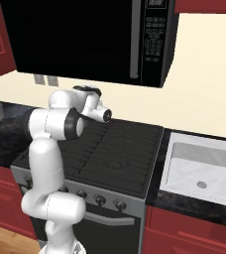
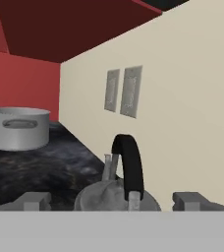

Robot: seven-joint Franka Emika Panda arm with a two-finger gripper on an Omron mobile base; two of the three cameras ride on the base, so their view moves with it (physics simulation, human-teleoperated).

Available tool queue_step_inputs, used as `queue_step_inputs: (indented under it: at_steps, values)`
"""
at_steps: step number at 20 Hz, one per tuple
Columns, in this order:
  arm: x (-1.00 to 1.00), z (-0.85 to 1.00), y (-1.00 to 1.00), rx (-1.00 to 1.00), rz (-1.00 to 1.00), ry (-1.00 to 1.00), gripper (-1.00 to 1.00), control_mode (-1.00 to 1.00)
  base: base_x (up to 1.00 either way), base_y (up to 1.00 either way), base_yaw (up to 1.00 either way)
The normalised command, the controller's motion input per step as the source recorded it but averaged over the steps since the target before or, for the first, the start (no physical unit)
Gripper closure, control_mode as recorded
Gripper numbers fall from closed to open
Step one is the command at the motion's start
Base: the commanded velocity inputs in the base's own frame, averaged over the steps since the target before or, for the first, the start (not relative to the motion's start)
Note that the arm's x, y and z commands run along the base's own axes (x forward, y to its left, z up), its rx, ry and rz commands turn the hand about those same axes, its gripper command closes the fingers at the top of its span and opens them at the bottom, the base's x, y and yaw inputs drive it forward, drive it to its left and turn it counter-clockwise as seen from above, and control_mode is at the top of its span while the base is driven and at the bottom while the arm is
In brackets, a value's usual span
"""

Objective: Pick the kettle from the cabinet and place it on a stove burner. Then pick the pot from the counter and place it on another stove burner. Finally, turn both burners on.

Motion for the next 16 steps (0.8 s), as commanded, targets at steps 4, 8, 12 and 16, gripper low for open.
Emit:
queue_step_inputs:
  at_steps: [4,8,12,16]
  values:
    - [-0.27,0.3,0.0,0.0,0.0,0.0,-1.0,-1.0,0.0,0.0,0.0]
    - [-0.32,0.15,0.0,0.0,0.0,0.0,-1.0,-1.0,0.0,0.0,0.0]
    - [-0.42,0.21,-0.01,0.0,0.0,-0.02,-1.0,-1.0,0.0,0.0,0.0]
    - [-0.46,0.31,-0.01,0.0,0.0,-0.03,-1.0,-1.0,0.0,0.0,0.0]
